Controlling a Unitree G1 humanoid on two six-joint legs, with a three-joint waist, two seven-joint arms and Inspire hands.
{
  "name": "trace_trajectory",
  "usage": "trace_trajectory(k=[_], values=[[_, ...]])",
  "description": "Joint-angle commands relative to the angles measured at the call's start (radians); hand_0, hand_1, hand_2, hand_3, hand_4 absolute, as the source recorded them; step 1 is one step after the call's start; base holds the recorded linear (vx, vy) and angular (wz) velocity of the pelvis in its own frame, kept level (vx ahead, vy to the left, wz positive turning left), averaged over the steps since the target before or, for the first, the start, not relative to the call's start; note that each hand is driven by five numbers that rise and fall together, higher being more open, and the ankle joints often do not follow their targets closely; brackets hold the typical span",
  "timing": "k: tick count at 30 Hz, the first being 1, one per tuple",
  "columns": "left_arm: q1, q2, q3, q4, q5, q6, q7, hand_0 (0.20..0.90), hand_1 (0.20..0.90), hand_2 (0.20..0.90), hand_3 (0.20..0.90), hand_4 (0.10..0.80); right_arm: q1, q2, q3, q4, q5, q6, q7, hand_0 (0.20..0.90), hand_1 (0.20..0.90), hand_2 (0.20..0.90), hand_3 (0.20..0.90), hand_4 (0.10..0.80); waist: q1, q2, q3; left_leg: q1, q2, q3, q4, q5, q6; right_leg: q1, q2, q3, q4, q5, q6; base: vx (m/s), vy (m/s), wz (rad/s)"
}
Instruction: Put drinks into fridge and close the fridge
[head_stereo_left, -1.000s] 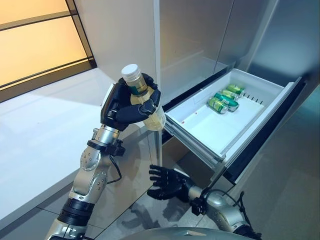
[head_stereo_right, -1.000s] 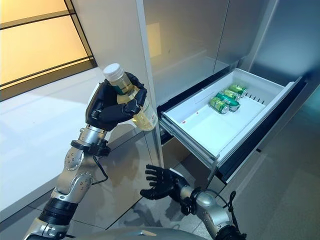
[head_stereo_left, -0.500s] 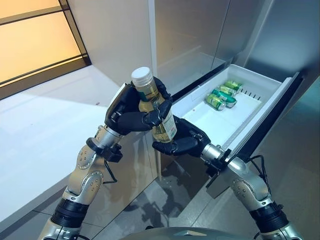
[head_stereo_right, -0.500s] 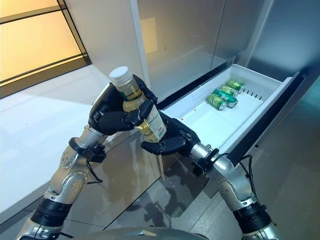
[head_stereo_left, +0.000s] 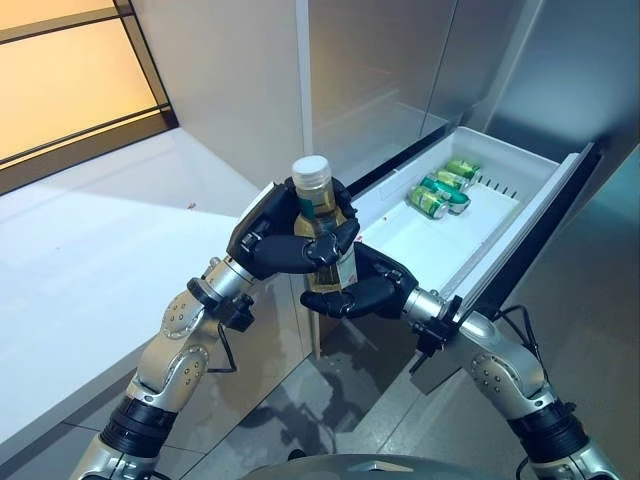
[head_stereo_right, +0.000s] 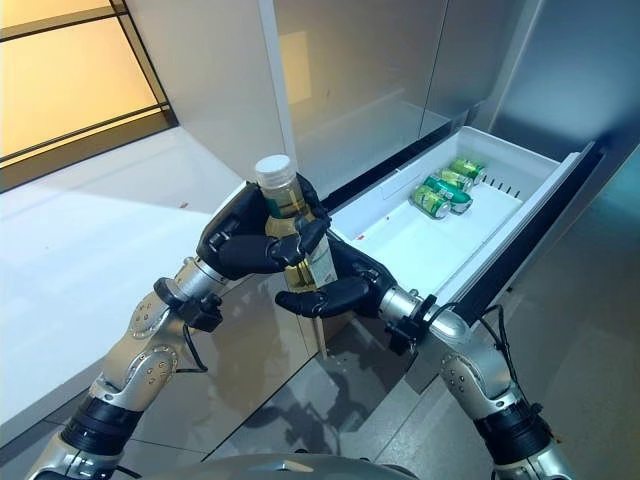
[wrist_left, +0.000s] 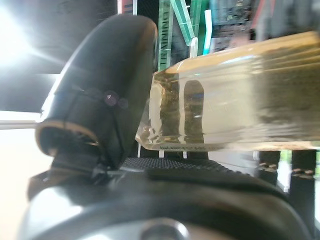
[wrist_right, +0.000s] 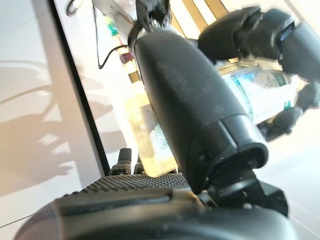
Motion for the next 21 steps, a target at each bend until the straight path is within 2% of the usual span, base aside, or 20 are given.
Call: trace_trajectory(k=[1,9,11,12,16,21], values=[[-0.194,-0.015,-0.017,-0.046,-0.018,-0.084,0.008,0.300,0.300,0.300,0.200,0.100,-0.148,0.063,-0.004,-0.168,0.070,-0.059,0.066,0.900,0.900,0.900,0.900,0.800,-0.013,-0.027,-0.076,0.024,-0.014,0.008,0.002,-0.089,0.016,-0.014,-0.016,-0.037,0.019,0.023,0.056,0.000,0.000,0.00],[-0.208,-0.015,-0.072,-0.051,-0.027,-0.073,-0.009,0.300,0.300,0.300,0.200,0.100,-0.175,0.043,0.034,-0.162,0.087,-0.026,0.041,0.900,0.900,0.900,0.900,0.800,-0.015,-0.028,-0.074,0.023,-0.011,0.014,0.002,-0.088,0.016,-0.017,-0.015,-0.036,0.019,0.027,0.057,0.000,0.000,0.00],[-0.209,-0.015,-0.075,-0.049,-0.041,-0.071,-0.016,0.300,0.300,0.300,0.200,0.100,-0.178,0.041,0.036,-0.159,0.094,-0.026,0.037,0.686,0.686,0.686,0.650,0.550,-0.016,-0.028,-0.074,0.023,-0.012,0.014,0.002,-0.088,0.015,-0.017,-0.015,-0.036,0.019,0.027,0.057,0.000,0.000,0.00],[-0.208,-0.016,-0.080,-0.049,-0.069,-0.075,-0.026,0.300,0.300,0.300,0.200,0.100,-0.179,0.041,0.038,-0.156,0.133,-0.020,0.013,0.300,0.300,0.300,0.200,0.100,-0.016,-0.028,-0.073,0.023,-0.011,0.015,0.002,-0.087,0.014,-0.017,-0.015,-0.036,0.018,0.029,0.058,0.000,0.000,0.00],[-0.196,-0.030,-0.084,-0.059,-0.102,-0.085,-0.059,0.300,0.300,0.300,0.200,0.100,-0.168,0.062,0.033,-0.147,0.177,-0.035,-0.038,0.300,0.300,0.300,0.200,0.100,-0.016,-0.027,-0.074,0.022,-0.008,0.017,0.002,-0.087,0.013,-0.018,-0.015,-0.037,0.018,0.030,0.058,0.000,0.000,0.00],[-0.192,-0.048,-0.105,-0.073,-0.081,-0.085,-0.062,0.300,0.300,0.300,0.200,0.100,-0.167,0.095,0.008,-0.136,0.197,-0.097,-0.125,0.300,0.300,0.300,0.200,0.100,-0.015,-0.025,-0.073,0.018,-0.008,0.018,0.002,-0.085,0.013,-0.021,-0.014,-0.038,0.017,0.032,0.058,0.000,0.000,0.00]])
